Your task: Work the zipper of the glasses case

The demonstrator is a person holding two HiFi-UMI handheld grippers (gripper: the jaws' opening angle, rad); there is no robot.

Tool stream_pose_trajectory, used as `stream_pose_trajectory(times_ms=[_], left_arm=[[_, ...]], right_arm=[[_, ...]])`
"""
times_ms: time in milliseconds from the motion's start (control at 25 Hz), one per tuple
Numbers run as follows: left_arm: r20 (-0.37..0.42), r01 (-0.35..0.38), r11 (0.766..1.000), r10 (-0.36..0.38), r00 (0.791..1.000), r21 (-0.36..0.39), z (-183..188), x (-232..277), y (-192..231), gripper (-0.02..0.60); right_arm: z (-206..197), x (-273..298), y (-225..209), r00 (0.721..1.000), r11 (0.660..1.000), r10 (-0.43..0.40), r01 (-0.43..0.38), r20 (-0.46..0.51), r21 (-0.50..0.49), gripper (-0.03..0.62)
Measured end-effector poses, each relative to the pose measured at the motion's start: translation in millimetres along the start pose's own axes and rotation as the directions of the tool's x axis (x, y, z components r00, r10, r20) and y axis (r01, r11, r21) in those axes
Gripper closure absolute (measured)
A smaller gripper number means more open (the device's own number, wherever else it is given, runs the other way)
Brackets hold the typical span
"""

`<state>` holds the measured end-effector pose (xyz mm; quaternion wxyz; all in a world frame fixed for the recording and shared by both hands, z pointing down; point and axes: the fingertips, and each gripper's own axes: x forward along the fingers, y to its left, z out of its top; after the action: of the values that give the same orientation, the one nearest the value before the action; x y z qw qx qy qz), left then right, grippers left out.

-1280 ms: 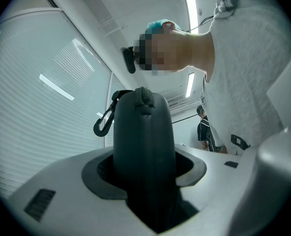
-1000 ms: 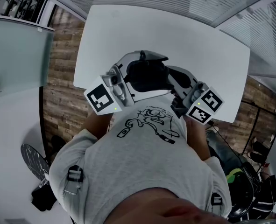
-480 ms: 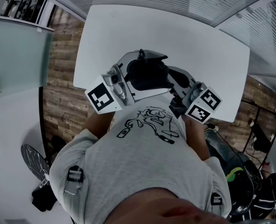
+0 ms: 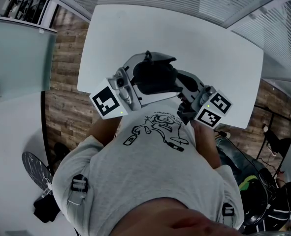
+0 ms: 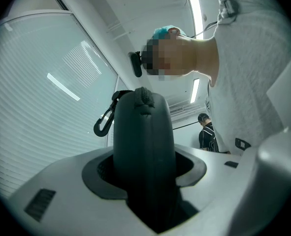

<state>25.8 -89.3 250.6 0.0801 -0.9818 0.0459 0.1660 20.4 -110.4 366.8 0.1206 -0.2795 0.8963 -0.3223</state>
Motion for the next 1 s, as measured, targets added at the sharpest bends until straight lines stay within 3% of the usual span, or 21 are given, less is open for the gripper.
stream_pose_trajectory(times_ms=[120, 280, 600, 1000], left_arm=[[0.009, -0.007, 1.0, 0.007, 1.0, -0.008, 0, 1, 2, 0.333], [0.015, -0.031, 0.999, 0.032, 0.999, -0.009, 1, -1, 5, 0.333], [-0.029, -0.061, 0.998, 0.062, 0.998, 0.01, -10, -3, 11, 0.333], [-0.132, -0.172, 0.985, 0.17, 0.977, -0.004, -33, -10, 28, 0.333]], right_arm=[[2, -2, -1, 1.0, 1.0, -0.013, 0.013, 0.001, -0.022, 0.586], [5, -2, -5, 0.997, 0.989, -0.074, 0.072, -0.008, -0.126, 0.562], [17, -18, -19, 0.985, 0.957, -0.171, 0.171, 0.019, -0.234, 0.545], [43, -45, -34, 0.932, 0.827, -0.352, 0.351, 0.083, -0.439, 0.553]])
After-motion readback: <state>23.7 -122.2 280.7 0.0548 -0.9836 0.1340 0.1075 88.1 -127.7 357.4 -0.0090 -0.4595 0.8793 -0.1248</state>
